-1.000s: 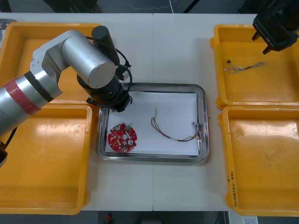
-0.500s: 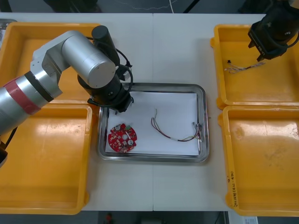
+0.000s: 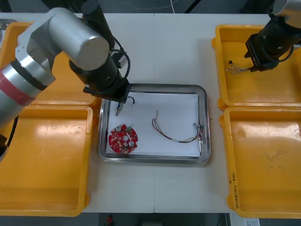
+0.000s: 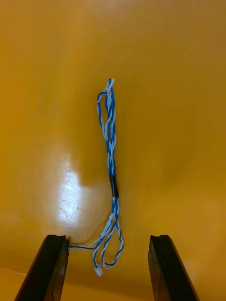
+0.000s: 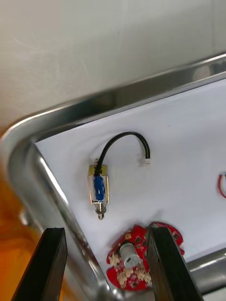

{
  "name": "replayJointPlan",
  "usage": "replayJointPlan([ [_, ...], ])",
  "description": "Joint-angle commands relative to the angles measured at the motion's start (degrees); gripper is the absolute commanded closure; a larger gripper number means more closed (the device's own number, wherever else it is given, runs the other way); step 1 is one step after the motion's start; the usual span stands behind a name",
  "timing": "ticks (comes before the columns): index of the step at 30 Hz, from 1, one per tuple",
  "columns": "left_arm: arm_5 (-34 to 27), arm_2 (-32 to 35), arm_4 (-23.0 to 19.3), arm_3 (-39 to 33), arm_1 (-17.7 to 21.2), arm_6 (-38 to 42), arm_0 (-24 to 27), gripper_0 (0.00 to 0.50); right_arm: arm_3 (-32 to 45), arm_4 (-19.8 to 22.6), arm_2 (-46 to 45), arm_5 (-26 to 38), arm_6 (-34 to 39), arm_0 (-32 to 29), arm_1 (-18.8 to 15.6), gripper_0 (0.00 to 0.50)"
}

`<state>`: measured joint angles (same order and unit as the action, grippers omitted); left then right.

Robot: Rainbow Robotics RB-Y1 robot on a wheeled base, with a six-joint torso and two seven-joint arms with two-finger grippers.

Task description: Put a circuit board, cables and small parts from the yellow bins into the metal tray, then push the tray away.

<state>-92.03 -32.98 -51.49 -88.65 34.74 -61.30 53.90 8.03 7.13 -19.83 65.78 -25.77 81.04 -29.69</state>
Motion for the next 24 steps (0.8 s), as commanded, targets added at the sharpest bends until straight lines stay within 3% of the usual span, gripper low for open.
replayJointPlan([
  [1, -3.9, 7.8, -0.6, -3.8, -1.0, 3.2, 2.6, 0.0, 0.0, 0.3, 1.5, -1.7, 4.4, 3.0, 1.3, 0.0],
  [10, -6.7, 18.3, 0.4, -4.3, -1.0, 3.1, 2.5, 0.0, 0.0, 0.3, 1.6, -5.4, 6.4, 0.4, 2.2, 0.0],
  [24, -5.2, 30.1, 4.3, 3.7, 0.0, -1.4, 2.5, 0.0, 0.0, 0.0, 3.1, -7.2, 7.5, -3.5, 2.3, 0.0],
])
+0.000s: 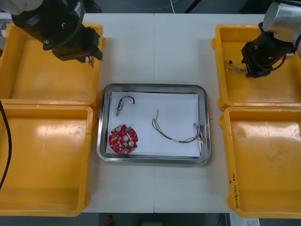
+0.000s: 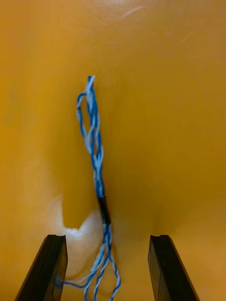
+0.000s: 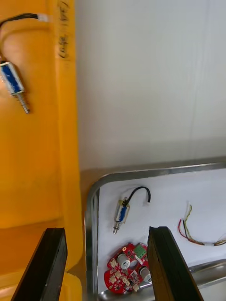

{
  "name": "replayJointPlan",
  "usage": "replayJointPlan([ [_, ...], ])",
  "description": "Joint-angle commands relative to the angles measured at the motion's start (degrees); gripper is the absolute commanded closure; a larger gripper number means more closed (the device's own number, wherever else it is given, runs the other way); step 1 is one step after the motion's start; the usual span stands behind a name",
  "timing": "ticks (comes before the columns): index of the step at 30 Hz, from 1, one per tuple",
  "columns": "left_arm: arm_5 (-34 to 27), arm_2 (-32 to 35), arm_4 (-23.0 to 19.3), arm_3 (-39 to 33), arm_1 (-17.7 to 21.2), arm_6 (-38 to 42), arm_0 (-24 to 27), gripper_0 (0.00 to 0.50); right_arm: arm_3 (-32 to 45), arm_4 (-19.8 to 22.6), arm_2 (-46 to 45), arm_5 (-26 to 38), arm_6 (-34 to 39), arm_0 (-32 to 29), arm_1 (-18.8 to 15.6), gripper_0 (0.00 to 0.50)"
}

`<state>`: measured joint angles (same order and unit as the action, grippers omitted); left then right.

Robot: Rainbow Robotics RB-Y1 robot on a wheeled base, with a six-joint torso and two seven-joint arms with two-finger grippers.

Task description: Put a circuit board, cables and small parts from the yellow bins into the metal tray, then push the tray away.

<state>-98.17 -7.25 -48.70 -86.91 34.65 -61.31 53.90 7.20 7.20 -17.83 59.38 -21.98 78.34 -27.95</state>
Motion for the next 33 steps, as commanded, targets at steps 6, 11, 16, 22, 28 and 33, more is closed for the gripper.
replayJointPlan([
  [6, 2.5, 7.6, 4.5, 5.9, 0.7, -5.9, 2.5, 0.0, 0.8, 0.4, 1.0, -2.0, 4.3, -2.2, 1.2, 0.0],
  [11, 5.6, 8.2, 6.3, 8.9, 1.2, -6.6, 2.5, 0.0, 0.8, 0.4, 1.0, -2.2, 4.5, -3.8, 1.4, 0.0],
  [16, 10.3, 8.9, 7.6, 12.0, 1.5, -7.3, 2.5, 0.0, 0.8, 0.7, 1.0, -2.2, 4.6, -4.8, 1.7, 0.0],
  [22, 14.8, 8.9, 9.0, 15.3, 1.9, -8.4, 2.5, 0.0, 0.8, 1.2, 0.9, -2.2, 5.0, -5.2, 1.7, 0.289],
  [28, 19.1, 8.7, 10.3, 18.3, 1.9, -8.8, 2.5, 0.0, 0.8, 2.8, 0.9, -2.3, 5.2, -5.5, 1.7, 0.5],
  [33, 22.7, 6.0, 10.6, 20.3, 1.9, -9.1, 2.5, 0.0, 0.9, 2.8, 1.7, -2.3, 4.8, -5.4, 1.7, 0.5],
])
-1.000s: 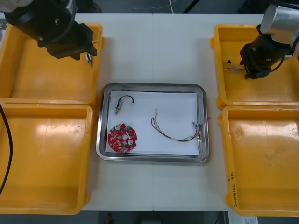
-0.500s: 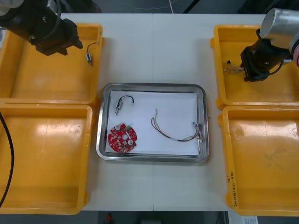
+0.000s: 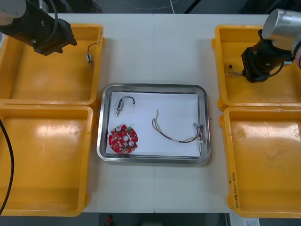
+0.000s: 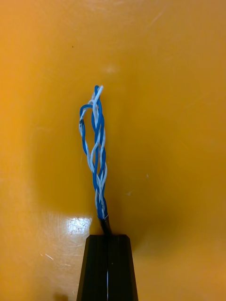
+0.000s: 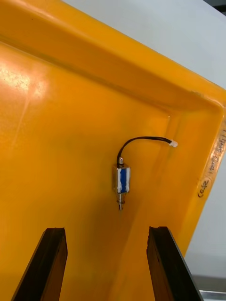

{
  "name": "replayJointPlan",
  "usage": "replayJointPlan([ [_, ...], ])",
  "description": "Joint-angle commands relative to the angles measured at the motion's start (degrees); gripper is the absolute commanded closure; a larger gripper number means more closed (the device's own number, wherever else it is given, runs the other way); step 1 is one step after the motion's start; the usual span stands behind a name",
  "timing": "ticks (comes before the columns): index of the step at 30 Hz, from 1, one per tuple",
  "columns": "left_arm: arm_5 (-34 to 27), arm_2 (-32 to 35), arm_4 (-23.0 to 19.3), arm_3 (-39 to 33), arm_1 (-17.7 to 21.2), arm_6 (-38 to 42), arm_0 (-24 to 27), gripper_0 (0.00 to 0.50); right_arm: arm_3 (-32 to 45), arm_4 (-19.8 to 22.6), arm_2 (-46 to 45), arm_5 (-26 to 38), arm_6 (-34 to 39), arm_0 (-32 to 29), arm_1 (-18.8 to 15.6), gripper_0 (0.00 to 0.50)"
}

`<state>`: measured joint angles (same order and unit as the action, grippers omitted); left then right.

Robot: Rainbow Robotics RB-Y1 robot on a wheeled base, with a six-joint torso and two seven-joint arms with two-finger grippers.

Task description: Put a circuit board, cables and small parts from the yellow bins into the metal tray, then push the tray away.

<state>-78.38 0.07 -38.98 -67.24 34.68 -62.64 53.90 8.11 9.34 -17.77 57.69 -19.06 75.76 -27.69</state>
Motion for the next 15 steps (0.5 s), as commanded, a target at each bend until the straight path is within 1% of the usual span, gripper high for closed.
replayJointPlan([
  [1, 4.6, -2.7, 0.9, 1.5, 1.9, -7.6, 2.5, 0.0, 0.9, 0.6, 2.2, 0.4, 1.5, -2.9, 1.4, 0.5],
  [2, 5.3, -3.1, 0.9, 1.8, 1.8, -7.5, 2.5, 0.0, 1.5, 0.5, 2.3, 0.9, 1.4, -2.9, 1.4, 0.5],
  [4, 7.3, -4.5, 0.6, 3.0, 1.8, -7.4, 2.5, 0.0, 4.1, 0.1, 2.4, 4.2, 1.0, -2.9, 1.3, 0.5],
  [5, 7.3, -4.5, 0.6, 3.0, 1.8, -7.4, 2.5, 0.0, 4.1, 0.1, 2.4, 4.2, 1.0, -2.9, 1.3, 0.5],
  [7, 9.4, -5.3, 0.2, 4.6, 1.4, -7.2, 2.5, 0.0, 8.6, -0.5, 2.5, 9.5, 0.6, -2.9, 1.0, 0.5],
  [10, 10.7, -5.3, 0.1, 6.2, 0.7, -7.5, 2.5, 0.0, 13.6, -0.9, 2.7, 14.4, -0.1, -2.9, 0.9, 0.5],
  [11, 10.9, -5.3, 0.2, 6.3, 0.6, -7.5, 2.5, 0.0, 14.5, -1.0, 2.7, 15.1, -0.3, -2.9, 0.8, 0.5],
  [12, 11.2, -5.3, 0.7, 6.7, 0.1, -7.6, 2.5, 0.0, 16.8, -1.2, 2.7, 17.4, -0.5, -2.9, 0.7, 0.5],
  [15, 11.9, -5.3, 0.7, 7.7, -0.4, -7.6, 2.5, 0.0, 20.4, -1.3, 2.7, 21.0, -1.2, -2.9, 0.4, 0.5],
])
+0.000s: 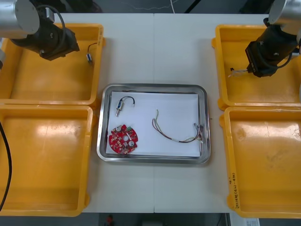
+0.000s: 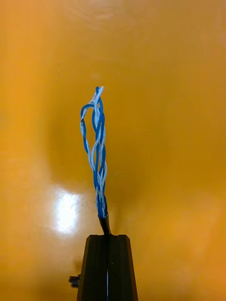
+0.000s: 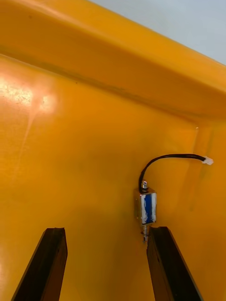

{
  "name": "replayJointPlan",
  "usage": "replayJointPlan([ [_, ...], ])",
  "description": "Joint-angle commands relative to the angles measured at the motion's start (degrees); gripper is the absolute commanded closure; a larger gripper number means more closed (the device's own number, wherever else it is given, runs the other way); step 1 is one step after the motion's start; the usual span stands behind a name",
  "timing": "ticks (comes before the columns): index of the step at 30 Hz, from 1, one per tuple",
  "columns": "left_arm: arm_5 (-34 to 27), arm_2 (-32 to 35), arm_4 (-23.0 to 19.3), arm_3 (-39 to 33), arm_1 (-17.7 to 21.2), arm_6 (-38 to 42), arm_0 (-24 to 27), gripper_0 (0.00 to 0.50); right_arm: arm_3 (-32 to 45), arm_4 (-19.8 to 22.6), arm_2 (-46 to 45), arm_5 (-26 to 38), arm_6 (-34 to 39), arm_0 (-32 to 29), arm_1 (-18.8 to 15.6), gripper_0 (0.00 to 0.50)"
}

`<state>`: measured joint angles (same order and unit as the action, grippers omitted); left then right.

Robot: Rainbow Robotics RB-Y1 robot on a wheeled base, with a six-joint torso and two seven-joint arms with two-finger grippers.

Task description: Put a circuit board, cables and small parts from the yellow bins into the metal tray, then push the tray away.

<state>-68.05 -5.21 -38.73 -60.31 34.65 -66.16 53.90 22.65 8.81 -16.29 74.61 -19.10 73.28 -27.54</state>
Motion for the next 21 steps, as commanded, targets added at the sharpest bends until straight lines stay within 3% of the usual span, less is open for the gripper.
replayJointPlan([
  [1, 2.1, -0.2, 0.5, 1.2, -0.6, -4.1, 2.5, 0.0, 7.6, -0.9, 1.2, 5.6, -1.5, -0.4, 0.1, 0.5],
  [10, 8.0, -5.2, -0.5, 3.6, -1.1, -3.2, 2.5, 0.0, 24.5, 0.2, 1.2, 18.4, -4.2, -3.2, -0.1, 0.5],
  [18, 11.7, -5.8, -0.7, 5.3, -2.8, -3.0, 2.5, 0.0, 41.9, 1.9, 2.4, 33.1, -15.1, -7.3, -0.1, 0.5],
  [21, 12.7, -6.0, -0.9, 5.8, -3.4, -3.0, 2.5, 0.0, 49.0, 4.1, 4.6, 35.4, -18.3, -9.2, -0.1, 0.5],
])
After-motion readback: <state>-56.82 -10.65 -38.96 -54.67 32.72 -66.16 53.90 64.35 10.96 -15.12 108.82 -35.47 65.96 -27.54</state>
